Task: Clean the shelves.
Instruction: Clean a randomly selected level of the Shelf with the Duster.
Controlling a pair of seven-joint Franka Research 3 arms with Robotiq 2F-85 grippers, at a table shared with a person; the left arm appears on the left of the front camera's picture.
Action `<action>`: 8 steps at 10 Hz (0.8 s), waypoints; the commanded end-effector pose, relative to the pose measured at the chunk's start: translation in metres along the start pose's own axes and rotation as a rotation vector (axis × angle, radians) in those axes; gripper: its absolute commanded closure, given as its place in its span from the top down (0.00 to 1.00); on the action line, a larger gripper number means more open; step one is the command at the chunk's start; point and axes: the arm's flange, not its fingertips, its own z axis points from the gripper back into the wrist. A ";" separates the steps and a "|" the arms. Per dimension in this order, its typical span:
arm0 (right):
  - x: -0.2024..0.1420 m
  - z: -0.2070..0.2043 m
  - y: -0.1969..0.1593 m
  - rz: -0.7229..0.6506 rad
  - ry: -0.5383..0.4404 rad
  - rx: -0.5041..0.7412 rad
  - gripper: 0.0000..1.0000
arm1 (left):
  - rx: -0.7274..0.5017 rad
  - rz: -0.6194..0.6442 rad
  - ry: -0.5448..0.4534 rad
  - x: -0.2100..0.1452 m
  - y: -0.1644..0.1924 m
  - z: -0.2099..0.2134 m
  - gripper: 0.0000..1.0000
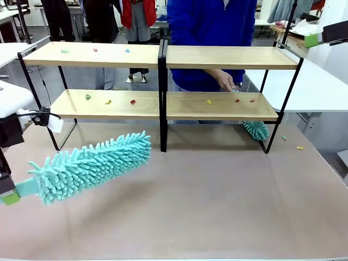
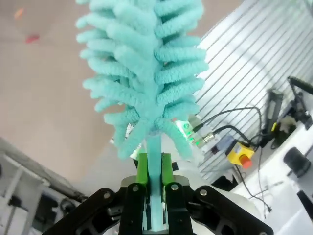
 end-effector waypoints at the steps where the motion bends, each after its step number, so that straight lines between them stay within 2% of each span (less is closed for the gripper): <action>1: 0.000 0.000 -0.001 -0.003 -0.002 0.003 1.00 | -0.042 -0.286 -0.063 -0.026 0.025 0.012 0.12; 3: 0.000 0.000 -0.001 -0.003 -0.002 0.003 1.00 | -0.048 -0.363 -0.118 -0.070 0.053 0.022 0.12; 4: 0.000 0.000 -0.001 -0.003 -0.002 0.003 1.00 | -0.059 -0.447 -0.189 -0.097 0.070 0.034 0.12; 6: 0.000 0.000 -0.001 -0.003 -0.002 0.003 1.00 | -0.082 -0.462 -0.481 -0.159 0.088 0.073 0.12; 7: 0.000 0.000 -0.001 -0.003 -0.002 0.003 1.00 | -0.101 -0.560 -0.582 -0.195 0.097 0.090 0.12; 8: 0.000 0.000 -0.001 -0.003 -0.002 0.003 1.00 | -0.089 -0.608 -0.615 -0.229 0.112 0.108 0.12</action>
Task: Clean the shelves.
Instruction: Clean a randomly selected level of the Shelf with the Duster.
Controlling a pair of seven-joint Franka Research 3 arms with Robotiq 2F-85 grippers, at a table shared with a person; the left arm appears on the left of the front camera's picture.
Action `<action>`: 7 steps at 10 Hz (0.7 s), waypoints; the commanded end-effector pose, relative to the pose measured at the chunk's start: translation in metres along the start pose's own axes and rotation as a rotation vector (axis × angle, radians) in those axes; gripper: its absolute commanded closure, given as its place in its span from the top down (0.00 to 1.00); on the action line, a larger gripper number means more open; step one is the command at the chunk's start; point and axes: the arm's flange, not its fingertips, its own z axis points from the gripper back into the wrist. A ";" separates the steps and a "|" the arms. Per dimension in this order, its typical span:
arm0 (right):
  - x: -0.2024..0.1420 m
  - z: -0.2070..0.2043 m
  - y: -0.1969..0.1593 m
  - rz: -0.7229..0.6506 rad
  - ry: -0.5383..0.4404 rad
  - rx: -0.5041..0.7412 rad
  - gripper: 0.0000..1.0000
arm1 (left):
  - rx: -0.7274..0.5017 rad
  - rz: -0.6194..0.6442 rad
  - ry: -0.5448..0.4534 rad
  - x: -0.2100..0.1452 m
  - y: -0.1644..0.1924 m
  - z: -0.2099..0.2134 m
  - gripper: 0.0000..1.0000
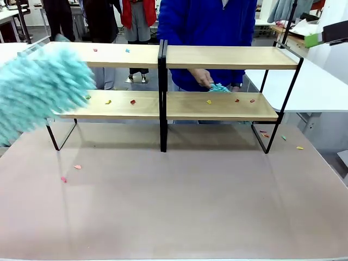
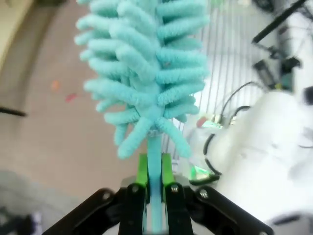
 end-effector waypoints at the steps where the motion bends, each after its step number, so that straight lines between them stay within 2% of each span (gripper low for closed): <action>1: 0.000 0.001 0.000 -0.003 -0.003 0.003 1.00 | -0.018 -0.124 -0.122 -0.032 0.000 0.053 0.12; 2: 0.000 0.001 0.000 -0.003 -0.003 0.003 1.00 | 0.018 -0.173 -0.158 -0.052 -0.004 0.072 0.12; 4: 0.000 0.001 0.000 -0.003 -0.003 0.003 1.00 | 0.071 -0.171 -0.261 -0.080 -0.011 0.098 0.12; 5: 0.000 0.001 0.000 -0.003 -0.003 0.003 1.00 | 0.018 -0.054 -0.270 -0.083 -0.001 0.107 0.12; 6: 0.000 0.001 0.000 -0.003 -0.003 0.003 1.00 | 0.091 -0.148 -0.204 -0.081 -0.016 0.094 0.12; 7: 0.000 0.001 0.000 -0.003 -0.003 0.003 1.00 | 0.091 -0.148 -0.204 -0.081 -0.016 0.094 0.12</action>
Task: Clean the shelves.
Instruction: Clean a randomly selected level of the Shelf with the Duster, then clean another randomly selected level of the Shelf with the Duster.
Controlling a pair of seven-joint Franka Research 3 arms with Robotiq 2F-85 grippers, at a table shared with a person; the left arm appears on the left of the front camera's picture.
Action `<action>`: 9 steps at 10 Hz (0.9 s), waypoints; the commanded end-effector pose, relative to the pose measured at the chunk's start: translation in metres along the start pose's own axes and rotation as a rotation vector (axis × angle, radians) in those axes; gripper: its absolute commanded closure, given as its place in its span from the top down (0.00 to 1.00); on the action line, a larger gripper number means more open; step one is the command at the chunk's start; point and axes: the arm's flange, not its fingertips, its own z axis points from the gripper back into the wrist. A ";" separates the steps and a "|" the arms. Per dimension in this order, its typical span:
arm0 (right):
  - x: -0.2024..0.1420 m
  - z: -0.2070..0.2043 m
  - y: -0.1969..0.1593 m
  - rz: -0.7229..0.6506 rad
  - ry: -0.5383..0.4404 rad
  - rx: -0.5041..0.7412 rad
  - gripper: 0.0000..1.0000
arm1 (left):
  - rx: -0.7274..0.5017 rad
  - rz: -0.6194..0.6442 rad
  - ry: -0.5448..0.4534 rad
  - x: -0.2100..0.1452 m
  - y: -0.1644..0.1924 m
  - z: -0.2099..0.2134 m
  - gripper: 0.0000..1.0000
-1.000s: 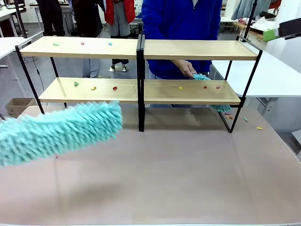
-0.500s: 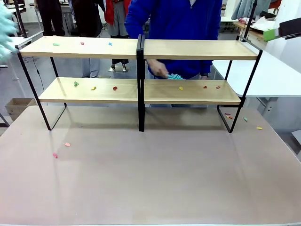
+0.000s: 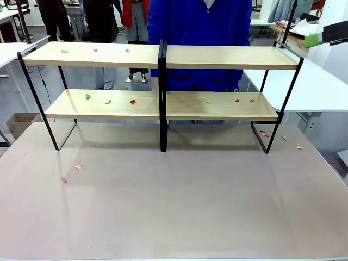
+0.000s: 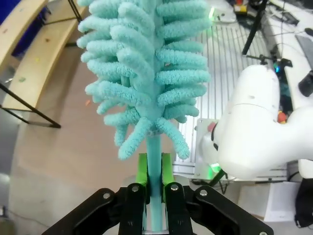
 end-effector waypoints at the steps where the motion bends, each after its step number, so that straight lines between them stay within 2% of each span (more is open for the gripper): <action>1: 0.000 0.001 0.000 -0.003 -0.003 0.003 1.00 | 0.007 -0.035 0.015 0.007 -0.005 -0.006 0.12; 9: 0.000 0.001 0.000 -0.003 -0.003 0.003 1.00 | 0.007 -0.035 0.015 0.007 -0.005 -0.006 0.12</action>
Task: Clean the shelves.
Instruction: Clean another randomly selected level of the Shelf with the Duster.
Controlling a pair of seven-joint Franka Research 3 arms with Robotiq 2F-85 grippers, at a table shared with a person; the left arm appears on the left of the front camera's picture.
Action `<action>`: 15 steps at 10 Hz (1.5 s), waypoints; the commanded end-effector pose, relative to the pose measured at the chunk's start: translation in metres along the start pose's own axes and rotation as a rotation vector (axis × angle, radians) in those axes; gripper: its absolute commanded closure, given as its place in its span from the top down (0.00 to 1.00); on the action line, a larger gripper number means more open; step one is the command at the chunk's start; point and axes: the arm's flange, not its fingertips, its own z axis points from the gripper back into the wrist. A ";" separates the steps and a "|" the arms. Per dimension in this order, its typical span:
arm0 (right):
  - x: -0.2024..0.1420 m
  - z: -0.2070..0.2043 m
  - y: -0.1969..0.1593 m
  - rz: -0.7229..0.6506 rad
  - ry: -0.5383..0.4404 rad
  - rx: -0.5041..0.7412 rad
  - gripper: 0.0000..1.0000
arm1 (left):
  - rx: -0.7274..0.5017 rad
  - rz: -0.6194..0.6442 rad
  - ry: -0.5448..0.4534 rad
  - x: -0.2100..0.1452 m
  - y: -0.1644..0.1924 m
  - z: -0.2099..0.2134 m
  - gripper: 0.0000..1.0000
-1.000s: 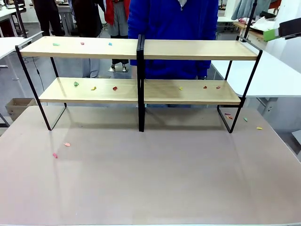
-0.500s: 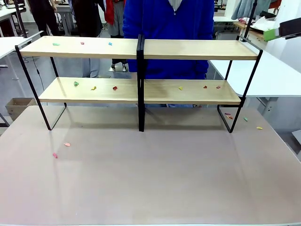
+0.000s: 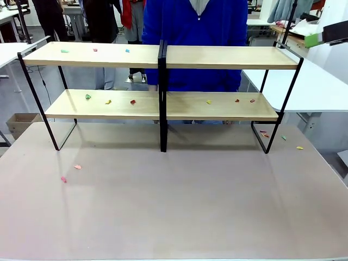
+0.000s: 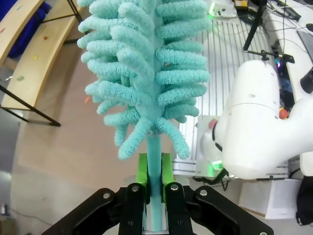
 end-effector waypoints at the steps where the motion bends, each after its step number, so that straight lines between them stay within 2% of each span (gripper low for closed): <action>1: 0.000 0.001 0.000 -0.003 -0.003 0.003 1.00 | 0.002 -0.024 -0.009 0.003 -0.002 -0.001 0.12; 3: 0.000 0.001 0.000 -0.003 -0.003 0.003 1.00 | 0.001 0.000 0.000 0.000 0.000 0.000 0.12; 4: 0.000 0.001 0.000 -0.003 -0.003 0.003 1.00 | -0.122 -0.104 0.058 0.037 0.022 -0.018 0.12; 5: 0.000 0.001 0.000 -0.003 -0.003 0.003 1.00 | -0.171 -0.067 0.172 0.068 0.044 -0.043 0.12; 6: 0.000 0.001 0.000 -0.003 -0.003 0.003 1.00 | -0.277 -0.071 0.246 0.096 0.060 -0.075 0.12; 7: 0.000 0.001 0.000 -0.003 -0.003 0.003 1.00 | -0.273 -0.008 0.331 0.120 0.074 -0.106 0.12; 8: 0.000 0.001 0.000 -0.003 -0.003 0.003 1.00 | -0.299 -0.016 0.322 0.142 0.080 -0.139 0.12; 9: 0.000 0.001 0.000 -0.003 -0.003 0.003 1.00 | -0.405 -0.049 0.256 0.150 0.077 -0.140 0.12; 10: 0.000 0.001 0.000 -0.003 -0.003 0.003 1.00 | -0.298 -0.034 0.306 0.126 0.079 -0.129 0.12; 11: 0.000 0.001 0.000 -0.003 -0.003 0.003 1.00 | -0.298 -0.034 0.306 0.126 0.079 -0.129 0.12; 12: 0.000 0.001 0.000 -0.003 -0.003 0.003 1.00 | -0.357 -0.038 0.322 0.149 0.087 -0.159 0.12; 13: 0.000 0.001 0.000 -0.003 -0.003 0.003 1.00 | -0.324 -0.002 0.264 0.148 0.094 -0.159 0.12; 14: 0.000 0.001 0.000 -0.003 -0.003 0.003 1.00 | -0.317 0.069 0.197 0.130 0.111 -0.141 0.12; 15: 0.000 0.001 0.000 -0.003 -0.003 0.003 1.00 | -0.259 0.227 0.139 0.103 0.129 -0.121 0.12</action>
